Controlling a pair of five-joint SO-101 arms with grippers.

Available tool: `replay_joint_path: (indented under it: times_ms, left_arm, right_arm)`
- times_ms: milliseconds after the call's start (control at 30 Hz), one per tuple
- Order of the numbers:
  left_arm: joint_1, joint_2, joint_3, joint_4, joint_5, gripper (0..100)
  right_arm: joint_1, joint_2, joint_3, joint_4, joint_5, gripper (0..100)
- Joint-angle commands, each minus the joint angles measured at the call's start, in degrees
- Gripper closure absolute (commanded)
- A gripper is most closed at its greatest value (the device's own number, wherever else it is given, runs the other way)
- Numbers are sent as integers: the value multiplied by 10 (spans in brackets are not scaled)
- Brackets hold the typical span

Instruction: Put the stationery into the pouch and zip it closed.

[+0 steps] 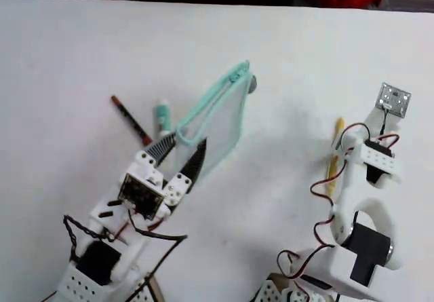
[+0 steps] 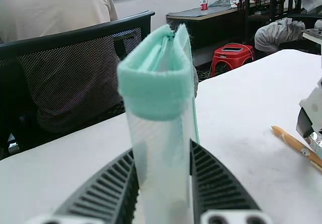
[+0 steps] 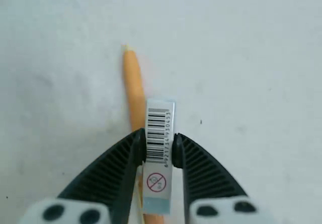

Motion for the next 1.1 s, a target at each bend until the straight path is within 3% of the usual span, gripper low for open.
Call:
replay_joint_path:
  times_ms: [0,600,1067]
  left_arm:
    - [-2,2,5,-3,-6,868]
    - [-3,2,5,-4,-6,868]
    - [-2,2,5,-4,-6,868]
  right_arm:
    - [-36,-29,-11,-18,-1,981]
    - [-138,-194,-15,90,0,978]
    - [-211,-284,-16,94,0,980]
